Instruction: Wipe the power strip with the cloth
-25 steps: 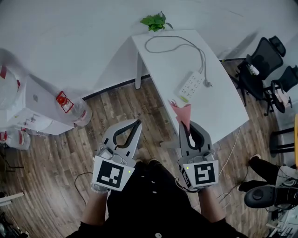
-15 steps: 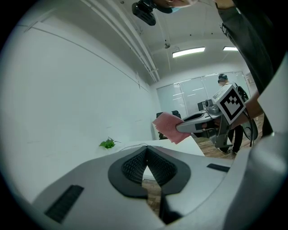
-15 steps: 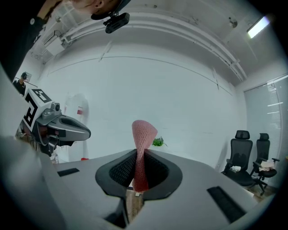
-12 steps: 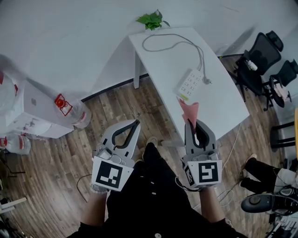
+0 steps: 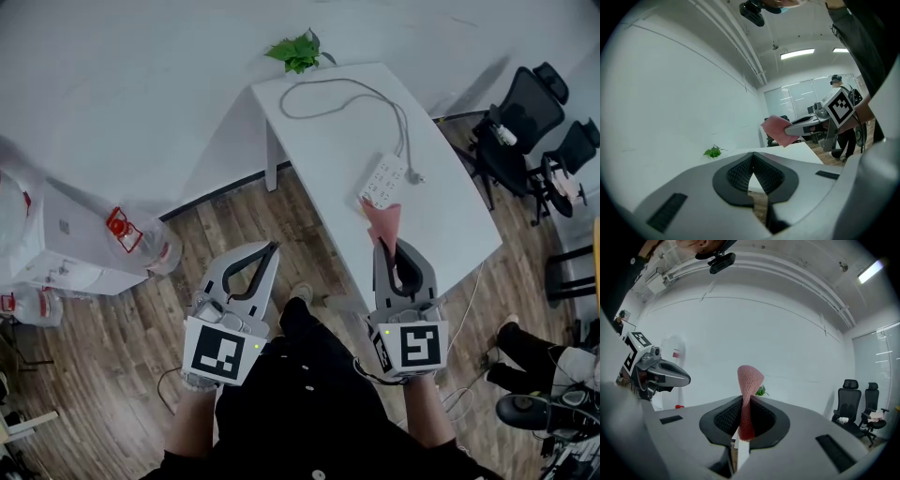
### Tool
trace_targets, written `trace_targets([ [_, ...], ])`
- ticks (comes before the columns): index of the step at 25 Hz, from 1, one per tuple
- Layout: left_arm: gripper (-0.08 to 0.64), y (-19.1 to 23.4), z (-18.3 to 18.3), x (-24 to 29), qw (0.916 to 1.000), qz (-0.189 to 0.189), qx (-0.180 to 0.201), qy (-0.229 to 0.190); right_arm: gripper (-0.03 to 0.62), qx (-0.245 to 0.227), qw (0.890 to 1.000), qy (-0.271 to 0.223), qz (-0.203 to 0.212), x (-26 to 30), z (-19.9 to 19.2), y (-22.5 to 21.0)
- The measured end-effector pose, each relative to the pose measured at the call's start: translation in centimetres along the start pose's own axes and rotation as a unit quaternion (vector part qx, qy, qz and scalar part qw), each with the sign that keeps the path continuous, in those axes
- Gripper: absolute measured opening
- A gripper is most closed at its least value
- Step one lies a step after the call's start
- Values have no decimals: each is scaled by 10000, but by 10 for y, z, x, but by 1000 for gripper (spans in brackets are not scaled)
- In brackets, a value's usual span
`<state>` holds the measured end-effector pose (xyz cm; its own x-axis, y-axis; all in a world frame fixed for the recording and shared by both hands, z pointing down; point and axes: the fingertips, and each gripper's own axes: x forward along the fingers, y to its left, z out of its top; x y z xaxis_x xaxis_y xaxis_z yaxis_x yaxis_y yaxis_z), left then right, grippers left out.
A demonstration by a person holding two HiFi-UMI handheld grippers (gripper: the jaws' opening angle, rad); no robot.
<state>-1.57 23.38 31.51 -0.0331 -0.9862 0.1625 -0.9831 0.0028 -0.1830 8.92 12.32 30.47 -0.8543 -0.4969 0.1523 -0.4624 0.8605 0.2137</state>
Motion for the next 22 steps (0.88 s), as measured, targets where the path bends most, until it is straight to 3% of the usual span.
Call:
trace_targets([
  [9,12,28,6,59,10000,-31,-5,33,57,-26,10000,38,15,53,3,-37],
  [22,12,50,18,159,9993,-364,31,48,57,39,9998,193,-63,125,-5,-104],
])
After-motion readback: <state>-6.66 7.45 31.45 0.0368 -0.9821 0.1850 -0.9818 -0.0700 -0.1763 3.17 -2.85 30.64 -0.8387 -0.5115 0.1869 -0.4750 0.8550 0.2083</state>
